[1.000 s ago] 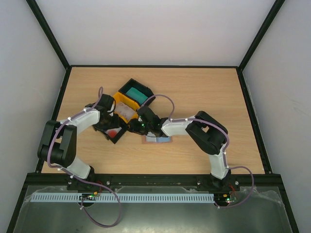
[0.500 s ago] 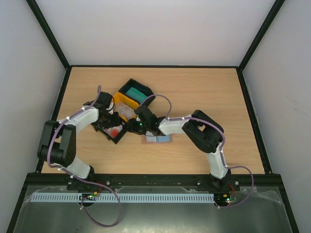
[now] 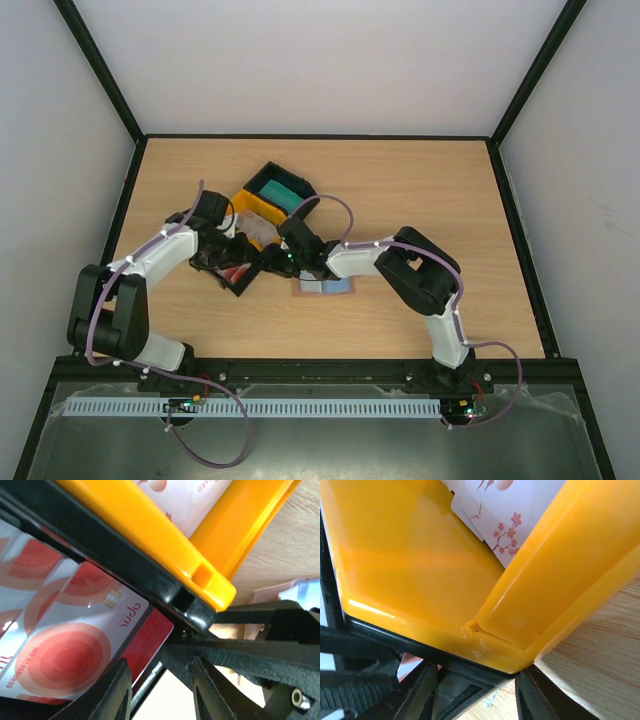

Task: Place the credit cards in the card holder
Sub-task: Pick up the credit card from the storage box.

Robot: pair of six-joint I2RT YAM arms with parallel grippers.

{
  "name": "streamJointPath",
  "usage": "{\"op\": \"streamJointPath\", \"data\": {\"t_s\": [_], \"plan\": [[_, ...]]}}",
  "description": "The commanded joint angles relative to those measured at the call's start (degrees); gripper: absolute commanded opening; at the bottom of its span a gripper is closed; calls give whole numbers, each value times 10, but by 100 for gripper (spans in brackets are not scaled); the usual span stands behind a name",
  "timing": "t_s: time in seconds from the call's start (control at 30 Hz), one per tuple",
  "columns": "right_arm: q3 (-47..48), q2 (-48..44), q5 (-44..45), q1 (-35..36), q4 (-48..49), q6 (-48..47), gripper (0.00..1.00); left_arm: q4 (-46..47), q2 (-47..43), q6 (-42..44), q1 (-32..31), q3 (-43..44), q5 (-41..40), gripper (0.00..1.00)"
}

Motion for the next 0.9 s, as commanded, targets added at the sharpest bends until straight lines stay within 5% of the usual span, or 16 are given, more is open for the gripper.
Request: {"op": "streamJointPath", "data": {"t_s": [0.0, 0.87], "plan": [[-9, -6, 29, 2, 3, 2, 38, -25, -19, -13, -1, -21, 31, 36], [-51, -78, 115, 1, -25, 13, 31, -4, -26, -52, -2, -48, 63, 38]]}}
